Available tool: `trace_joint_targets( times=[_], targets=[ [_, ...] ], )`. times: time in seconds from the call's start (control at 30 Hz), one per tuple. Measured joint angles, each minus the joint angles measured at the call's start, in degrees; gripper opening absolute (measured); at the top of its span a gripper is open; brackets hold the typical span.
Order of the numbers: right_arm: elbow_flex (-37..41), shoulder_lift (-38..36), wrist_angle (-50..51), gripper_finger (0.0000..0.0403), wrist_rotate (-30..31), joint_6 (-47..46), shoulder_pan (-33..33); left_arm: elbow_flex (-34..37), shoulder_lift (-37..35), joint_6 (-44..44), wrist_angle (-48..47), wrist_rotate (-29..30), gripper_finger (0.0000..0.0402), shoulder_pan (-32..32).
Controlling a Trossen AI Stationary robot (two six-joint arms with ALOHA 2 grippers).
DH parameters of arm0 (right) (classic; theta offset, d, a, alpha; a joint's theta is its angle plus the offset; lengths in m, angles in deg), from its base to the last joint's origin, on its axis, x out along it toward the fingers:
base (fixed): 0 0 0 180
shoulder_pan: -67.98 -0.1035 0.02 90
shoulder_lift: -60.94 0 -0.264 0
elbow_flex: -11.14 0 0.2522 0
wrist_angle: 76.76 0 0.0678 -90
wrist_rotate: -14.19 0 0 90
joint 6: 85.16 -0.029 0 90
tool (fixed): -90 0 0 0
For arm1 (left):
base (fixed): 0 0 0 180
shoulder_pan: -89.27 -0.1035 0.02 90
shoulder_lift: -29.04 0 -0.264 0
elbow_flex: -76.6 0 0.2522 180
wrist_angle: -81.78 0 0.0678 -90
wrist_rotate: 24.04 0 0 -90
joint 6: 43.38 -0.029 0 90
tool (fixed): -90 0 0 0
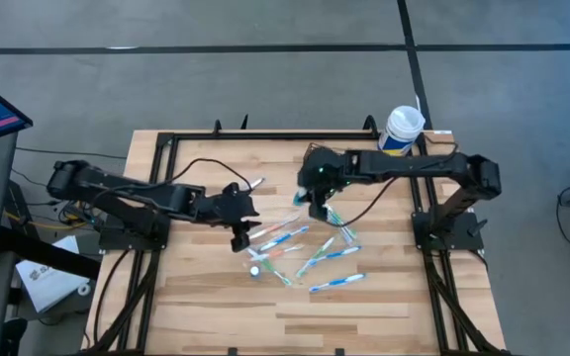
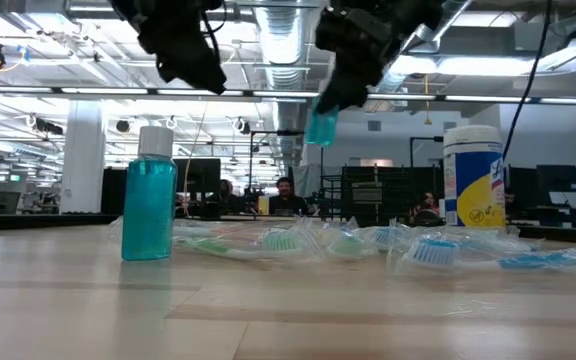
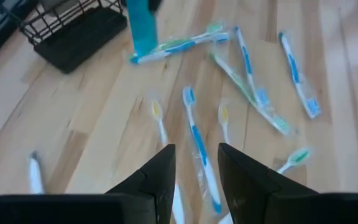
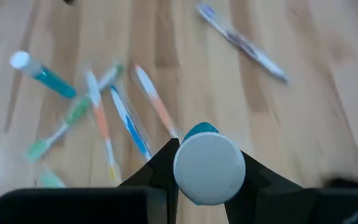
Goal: Pick & Place toothbrushing station
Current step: Put the left mouthwash bottle into the mesh organizer
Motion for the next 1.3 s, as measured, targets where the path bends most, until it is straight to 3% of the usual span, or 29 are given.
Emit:
trace_joint_targets(
  times=[0.23, 0.57, 1.1, 1.3],
  targets=[
    [-0.08, -4.15, 3.85, 0.0076, 2.04, -1.1, 5.59, 4.98, -2.11, 0.16, 7.19, 0.0, 0.0112, 0.0],
    [-0.01, -4.87, 8.76, 0.0076, 4.5, -1.03, 12.67, 5.55, -1.84, 0.15, 10.7, -0.02, 0.0112, 0.0],
    [0.05, -4.28, 8.5, 0.0076, 4.5, 0.91, 19.88, 5.55, -1.82, 0.15, 11.69, -0.06, 0.0112, 0.0],
    [3.82, -4.29, 4.4, 0.0076, 4.3, 1.98, 20.74, 5.55, -1.8, 0.15, 12.1, -0.15, 0.0112, 0.39]
  ],
)
